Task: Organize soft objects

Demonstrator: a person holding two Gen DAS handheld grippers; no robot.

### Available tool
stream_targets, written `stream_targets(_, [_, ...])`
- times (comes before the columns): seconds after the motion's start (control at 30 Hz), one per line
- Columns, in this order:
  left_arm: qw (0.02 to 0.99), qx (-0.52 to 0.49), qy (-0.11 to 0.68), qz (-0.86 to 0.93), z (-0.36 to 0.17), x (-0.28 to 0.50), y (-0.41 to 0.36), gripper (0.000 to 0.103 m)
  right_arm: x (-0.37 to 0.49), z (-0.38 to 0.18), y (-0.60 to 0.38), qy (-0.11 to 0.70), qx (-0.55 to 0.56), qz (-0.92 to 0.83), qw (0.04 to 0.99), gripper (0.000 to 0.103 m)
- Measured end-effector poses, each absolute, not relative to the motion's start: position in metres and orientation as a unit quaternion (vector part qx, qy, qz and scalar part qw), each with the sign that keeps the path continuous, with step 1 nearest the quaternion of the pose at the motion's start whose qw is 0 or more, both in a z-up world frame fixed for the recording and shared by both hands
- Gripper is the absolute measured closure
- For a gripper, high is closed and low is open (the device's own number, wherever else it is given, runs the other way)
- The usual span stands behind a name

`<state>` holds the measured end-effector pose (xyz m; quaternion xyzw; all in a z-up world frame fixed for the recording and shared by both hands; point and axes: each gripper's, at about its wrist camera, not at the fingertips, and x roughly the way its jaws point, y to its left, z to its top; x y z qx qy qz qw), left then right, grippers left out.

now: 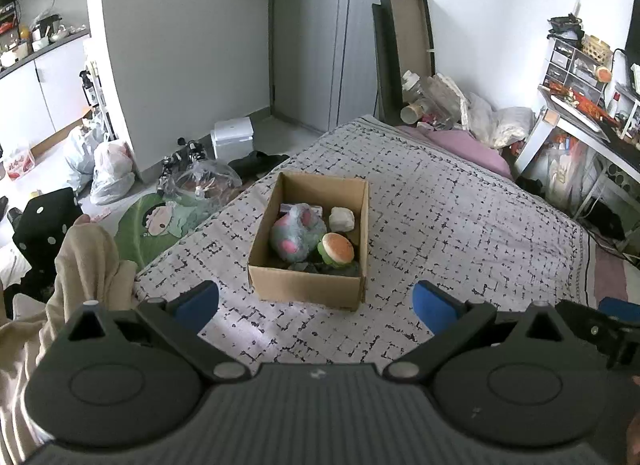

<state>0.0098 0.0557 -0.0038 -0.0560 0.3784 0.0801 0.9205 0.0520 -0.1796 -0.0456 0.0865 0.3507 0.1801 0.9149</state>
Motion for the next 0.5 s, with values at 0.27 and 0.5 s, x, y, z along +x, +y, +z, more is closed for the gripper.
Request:
stream_targets(0.27, [0.921, -0.064, 0.376, 0.078, -0.0050, 0.0089, 0.0596, 0.000, 0.0544, -0.0452, -0.1776, 0.350, 0.083, 0.183, 0.915, 0.000])
stream_targets(0.5, [0.923, -0.069, 0.370, 0.076, -0.0039, 0.0070, 0.0589, 0.000, 0.0508, -0.0438, -0.1714, 0.348, 0.075, 0.187, 0.916, 0.000])
